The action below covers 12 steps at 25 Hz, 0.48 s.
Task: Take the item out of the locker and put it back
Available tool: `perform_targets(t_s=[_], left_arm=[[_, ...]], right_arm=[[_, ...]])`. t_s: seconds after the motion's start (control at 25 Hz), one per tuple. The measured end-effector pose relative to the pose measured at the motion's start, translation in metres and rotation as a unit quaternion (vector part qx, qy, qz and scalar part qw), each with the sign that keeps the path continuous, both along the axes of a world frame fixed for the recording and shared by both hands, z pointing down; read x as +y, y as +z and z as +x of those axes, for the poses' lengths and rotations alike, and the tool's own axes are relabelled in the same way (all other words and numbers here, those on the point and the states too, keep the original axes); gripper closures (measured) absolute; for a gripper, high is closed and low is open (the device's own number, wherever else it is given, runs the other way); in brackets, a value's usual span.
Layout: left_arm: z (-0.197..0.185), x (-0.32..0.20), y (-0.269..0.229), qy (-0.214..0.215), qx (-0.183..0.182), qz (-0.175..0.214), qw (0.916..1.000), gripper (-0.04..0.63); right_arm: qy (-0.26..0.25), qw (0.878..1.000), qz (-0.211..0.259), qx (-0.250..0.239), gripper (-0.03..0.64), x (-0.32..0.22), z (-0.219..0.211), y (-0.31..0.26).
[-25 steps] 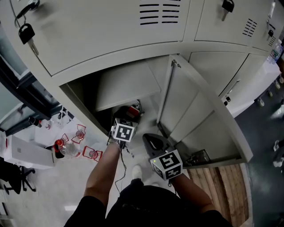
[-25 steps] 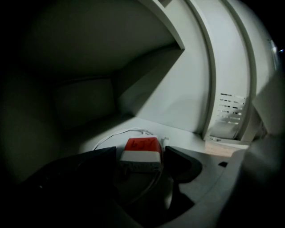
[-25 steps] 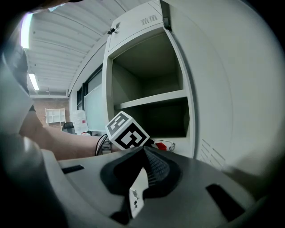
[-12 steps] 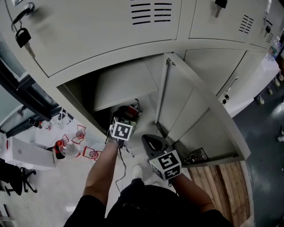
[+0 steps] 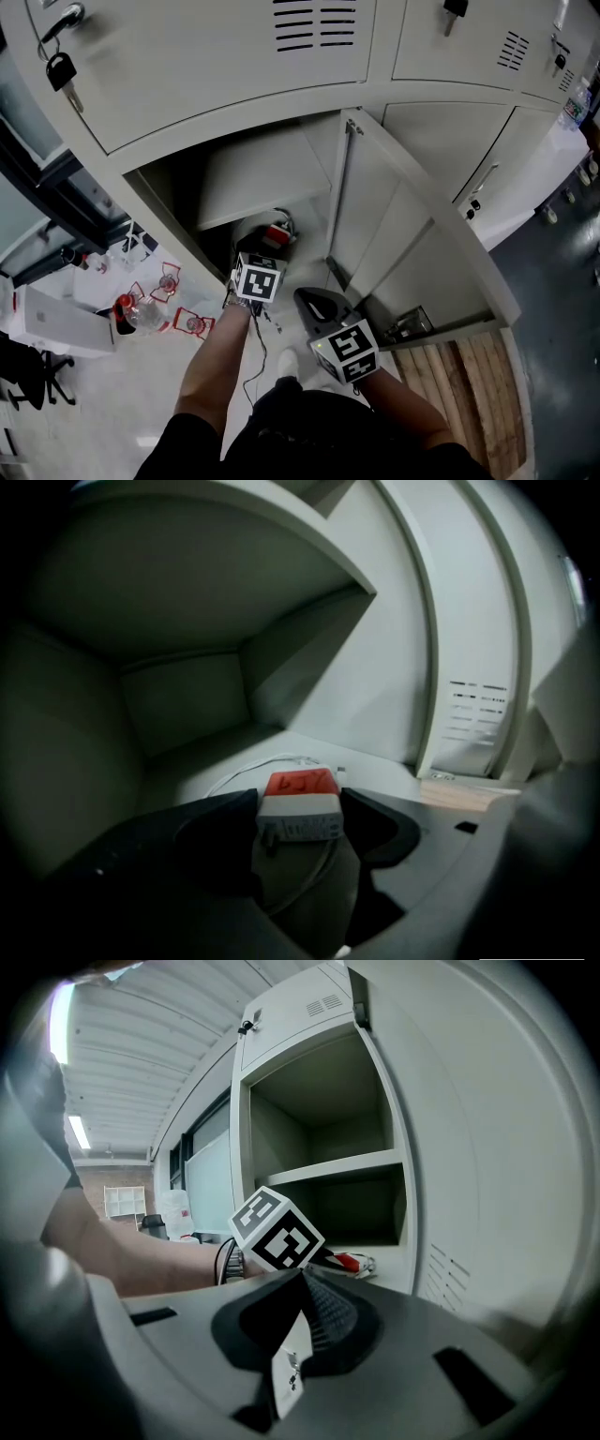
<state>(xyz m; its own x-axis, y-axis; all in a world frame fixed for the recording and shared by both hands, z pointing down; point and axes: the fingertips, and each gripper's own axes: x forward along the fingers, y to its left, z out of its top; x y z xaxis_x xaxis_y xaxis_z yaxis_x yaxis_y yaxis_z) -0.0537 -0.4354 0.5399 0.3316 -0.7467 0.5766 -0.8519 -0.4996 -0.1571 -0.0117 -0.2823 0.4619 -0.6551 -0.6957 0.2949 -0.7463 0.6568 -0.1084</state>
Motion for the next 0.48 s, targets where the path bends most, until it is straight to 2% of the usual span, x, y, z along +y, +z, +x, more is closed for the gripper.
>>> perform_targets(t_s=[0.48], left_arm=[[0.006, 0.057, -0.041, -0.025, 0.058, 0.039, 0.9973, 0.318]], right_arm=[[-0.016, 1.0, 0.016, -0.01, 0.616, 0.038, 0.006, -0.011]])
